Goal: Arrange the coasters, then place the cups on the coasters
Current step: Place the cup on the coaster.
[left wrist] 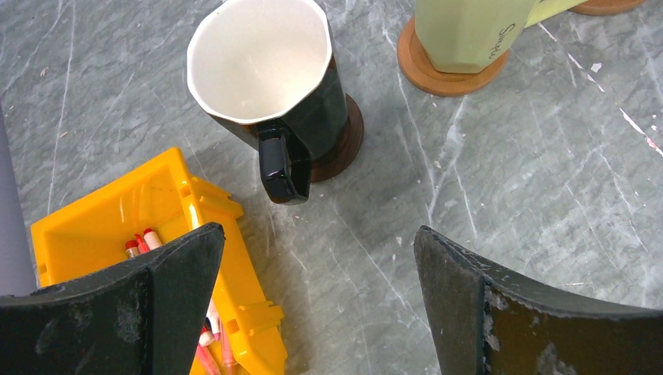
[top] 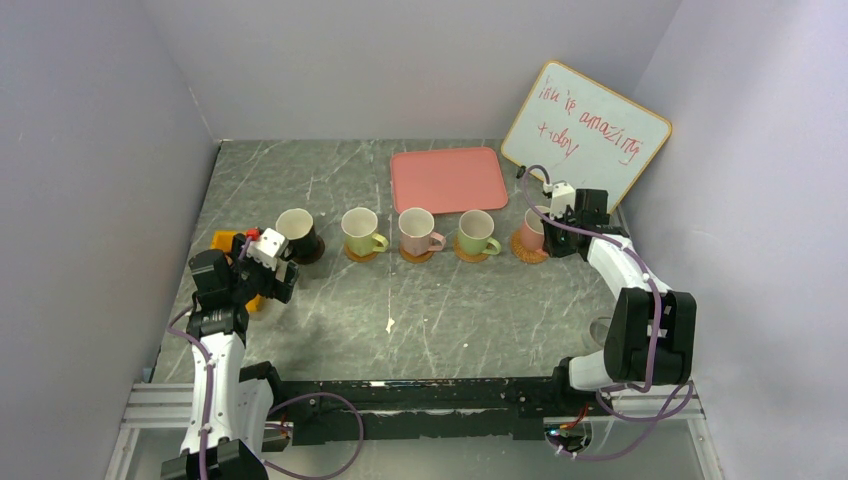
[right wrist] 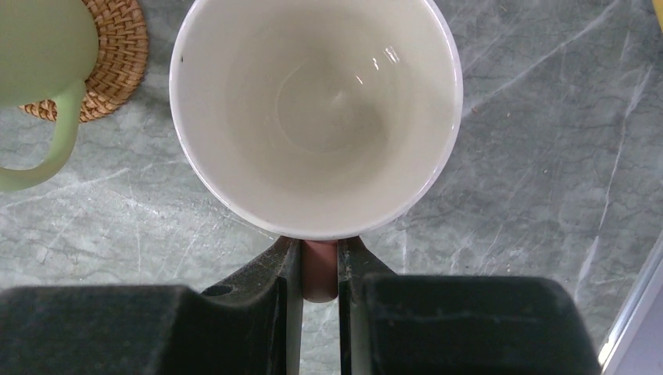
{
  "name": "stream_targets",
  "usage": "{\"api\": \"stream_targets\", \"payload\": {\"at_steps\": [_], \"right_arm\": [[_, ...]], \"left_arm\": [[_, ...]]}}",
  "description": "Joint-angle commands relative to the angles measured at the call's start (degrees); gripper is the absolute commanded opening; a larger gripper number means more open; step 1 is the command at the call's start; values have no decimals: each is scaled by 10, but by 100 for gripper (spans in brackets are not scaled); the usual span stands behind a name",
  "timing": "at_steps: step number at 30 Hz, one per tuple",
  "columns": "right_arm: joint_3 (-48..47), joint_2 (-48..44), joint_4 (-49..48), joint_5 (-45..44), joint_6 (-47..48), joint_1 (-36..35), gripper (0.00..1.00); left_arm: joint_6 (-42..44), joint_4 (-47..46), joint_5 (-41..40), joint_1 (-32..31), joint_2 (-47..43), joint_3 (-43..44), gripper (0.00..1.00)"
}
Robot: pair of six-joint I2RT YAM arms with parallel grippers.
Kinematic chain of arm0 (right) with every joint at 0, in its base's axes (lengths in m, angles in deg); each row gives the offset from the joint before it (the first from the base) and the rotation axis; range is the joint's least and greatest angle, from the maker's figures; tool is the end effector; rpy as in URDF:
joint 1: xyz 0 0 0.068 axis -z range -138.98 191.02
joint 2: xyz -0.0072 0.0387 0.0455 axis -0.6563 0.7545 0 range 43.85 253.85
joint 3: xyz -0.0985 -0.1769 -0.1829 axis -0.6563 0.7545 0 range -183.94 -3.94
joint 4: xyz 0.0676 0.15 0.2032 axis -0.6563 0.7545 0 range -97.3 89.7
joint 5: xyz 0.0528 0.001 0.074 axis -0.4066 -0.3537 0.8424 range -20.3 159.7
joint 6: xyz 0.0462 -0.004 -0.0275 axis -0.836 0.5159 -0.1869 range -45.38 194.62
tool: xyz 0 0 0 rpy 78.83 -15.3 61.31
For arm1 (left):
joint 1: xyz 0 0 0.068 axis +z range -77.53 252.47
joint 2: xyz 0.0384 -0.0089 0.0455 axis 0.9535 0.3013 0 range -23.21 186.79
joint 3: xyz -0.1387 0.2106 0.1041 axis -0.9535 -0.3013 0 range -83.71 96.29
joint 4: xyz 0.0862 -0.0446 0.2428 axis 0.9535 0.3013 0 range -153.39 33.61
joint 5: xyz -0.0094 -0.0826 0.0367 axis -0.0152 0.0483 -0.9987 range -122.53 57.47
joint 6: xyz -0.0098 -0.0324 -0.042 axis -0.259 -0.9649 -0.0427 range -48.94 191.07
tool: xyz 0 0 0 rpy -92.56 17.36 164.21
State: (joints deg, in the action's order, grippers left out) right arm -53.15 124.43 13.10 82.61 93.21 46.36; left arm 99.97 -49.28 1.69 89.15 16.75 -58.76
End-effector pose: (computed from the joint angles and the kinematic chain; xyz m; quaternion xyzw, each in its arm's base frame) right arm 0.2839 -0.0186 0.2123 -0.1449 0.9284 0.0364 0.3403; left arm 0.1593 0.0269 0.2271 0.2359 0.8035 -0.0463 0.5446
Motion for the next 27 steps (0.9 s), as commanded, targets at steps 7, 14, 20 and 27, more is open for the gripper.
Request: {"api": "stream_targets", "payload": {"at_steps": [7, 14, 20, 27], "right_arm": [[-9, -9, -43, 4, 13, -3, 27], [-7, -15, -40, 5, 15, -4, 30], [-8, -18, -32, 7, 19, -4, 34], [-10, -17, -21, 5, 27, -4, 52]], "left_arm": [[9, -13, 7, 2, 0, 5, 96], [8, -13, 7, 2, 1, 5, 96], [7, -13, 6, 3, 0, 5, 96], [9, -13, 7, 3, 0, 5, 96]]}}
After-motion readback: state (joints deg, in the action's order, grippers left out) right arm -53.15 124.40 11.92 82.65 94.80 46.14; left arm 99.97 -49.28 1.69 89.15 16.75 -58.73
